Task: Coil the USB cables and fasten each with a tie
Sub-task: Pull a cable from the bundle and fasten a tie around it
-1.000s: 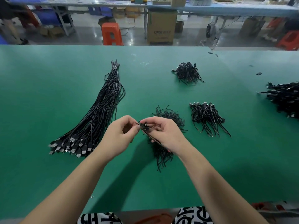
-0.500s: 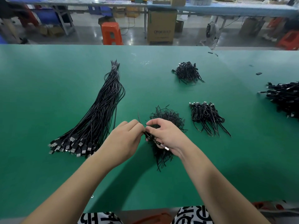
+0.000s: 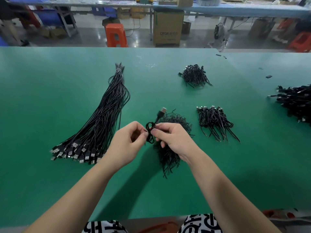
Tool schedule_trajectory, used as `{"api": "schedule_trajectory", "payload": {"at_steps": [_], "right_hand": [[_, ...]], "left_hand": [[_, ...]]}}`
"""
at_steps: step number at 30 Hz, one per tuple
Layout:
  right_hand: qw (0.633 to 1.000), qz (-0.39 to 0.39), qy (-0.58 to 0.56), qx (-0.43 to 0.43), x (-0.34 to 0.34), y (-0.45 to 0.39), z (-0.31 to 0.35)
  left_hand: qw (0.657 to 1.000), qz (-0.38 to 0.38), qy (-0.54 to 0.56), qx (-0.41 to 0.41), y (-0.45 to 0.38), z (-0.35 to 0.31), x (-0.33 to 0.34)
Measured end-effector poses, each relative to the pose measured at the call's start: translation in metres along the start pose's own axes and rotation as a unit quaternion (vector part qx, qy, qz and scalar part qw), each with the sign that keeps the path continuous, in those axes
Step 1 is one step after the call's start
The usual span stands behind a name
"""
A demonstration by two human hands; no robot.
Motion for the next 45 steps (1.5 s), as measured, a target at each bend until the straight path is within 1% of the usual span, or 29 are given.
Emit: {"api": "schedule_trajectory", "payload": {"at_steps": [1, 2, 3, 5, 6, 7, 9, 13, 16, 20, 21, 25, 27, 29, 31, 35, 37, 40, 42, 43, 45], "right_hand": [[1.0, -0.004, 0.01, 0.006, 0.001, 0.0, 0.0], [1.0, 0.0, 0.01, 0.011, 0.002, 0.0, -0.001], [1.0, 0.004, 0.007, 0.019, 0.004, 0.001, 0.0], [0.999, 0.008, 0.01, 0.039, 0.007, 0.003, 0.001], [0.999, 0.013, 0.012, 0.05, 0.007, 0.005, 0.002], [0.998, 0.023, 0.012, 0.057, 0.008, 0.006, 0.003], [0.997, 0.046, 0.003, 0.064, 0.009, 0.008, 0.004], [0.993, 0.097, -0.038, 0.052, 0.008, 0.012, 0.008], [0.988, 0.132, -0.075, 0.035, 0.008, 0.014, 0.008], [0.984, 0.147, -0.098, 0.025, 0.006, 0.014, 0.007], [0.984, 0.148, -0.1, 0.024, 0.005, 0.014, 0.006], [0.982, 0.151, -0.116, 0.015, 0.003, 0.014, 0.006], [0.978, 0.158, -0.135, 0.014, 0.001, 0.015, 0.007], [0.973, 0.171, -0.155, 0.016, -0.002, 0.016, 0.007], [0.973, 0.179, -0.145, 0.01, -0.005, 0.015, 0.006], [0.975, 0.168, -0.142, 0.013, -0.009, 0.012, 0.004], [0.979, 0.135, -0.151, 0.029, -0.012, 0.01, 0.003], [0.987, 0.069, -0.142, 0.045, -0.013, 0.006, 0.0], [0.991, 0.018, -0.116, 0.06, -0.017, 0.003, 0.001], [0.994, -0.006, -0.082, 0.07, -0.021, 0.001, 0.003], [0.994, -0.047, 0.036, 0.089, -0.038, -0.002, 0.007]], "left_hand": [[0.996, -0.012, -0.069, 0.049, 0.002, -0.004, 0.001], [0.984, -0.024, -0.142, 0.103, 0.003, -0.007, 0.001], [0.963, -0.03, -0.217, 0.156, 0.004, -0.01, 0.002], [0.903, -0.029, -0.35, 0.248, 0.004, -0.011, 0.003], [0.875, -0.023, -0.394, 0.28, 0.004, -0.009, 0.004], [0.857, -0.015, -0.417, 0.301, 0.003, -0.007, 0.003], [0.846, -0.013, -0.425, 0.321, 0.002, -0.003, 0.003], [0.85, -0.021, -0.407, 0.332, 0.001, 0.003, 0.0], [0.865, -0.029, -0.383, 0.324, 0.0, 0.003, -0.002], [0.879, -0.045, -0.36, 0.31, 0.001, -0.001, -0.003], [0.887, -0.048, -0.344, 0.302, 0.002, -0.002, -0.003], [0.949, -0.055, -0.198, 0.239, 0.004, -0.008, -0.002], [0.976, -0.061, -0.114, 0.176, 0.003, -0.008, -0.001], [0.993, -0.063, -0.028, 0.094, 0.0, -0.004, -0.005], [0.997, -0.046, 0.01, 0.055, -0.004, 0.0, -0.007], [0.999, -0.011, 0.017, 0.043, -0.009, 0.006, -0.008], [0.999, -0.007, 0.008, 0.041, -0.012, 0.01, -0.005], [0.999, -0.025, -0.002, 0.038, -0.018, 0.022, 0.001], [0.998, -0.045, -0.04, 0.033, -0.027, 0.034, 0.008], [0.995, -0.057, -0.074, 0.026, -0.031, 0.042, 0.01], [0.978, -0.088, -0.188, -0.001, -0.039, 0.064, 0.014]]}}
Point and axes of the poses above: each hand's wrist, its own y-axis away from the middle knuckle, its own x-axis out of the palm, z = x × y, the point moved 1 cm from there along -y, towards the middle knuckle, and after that the axes turned 4 degrees about z, right-handed, at the moved point
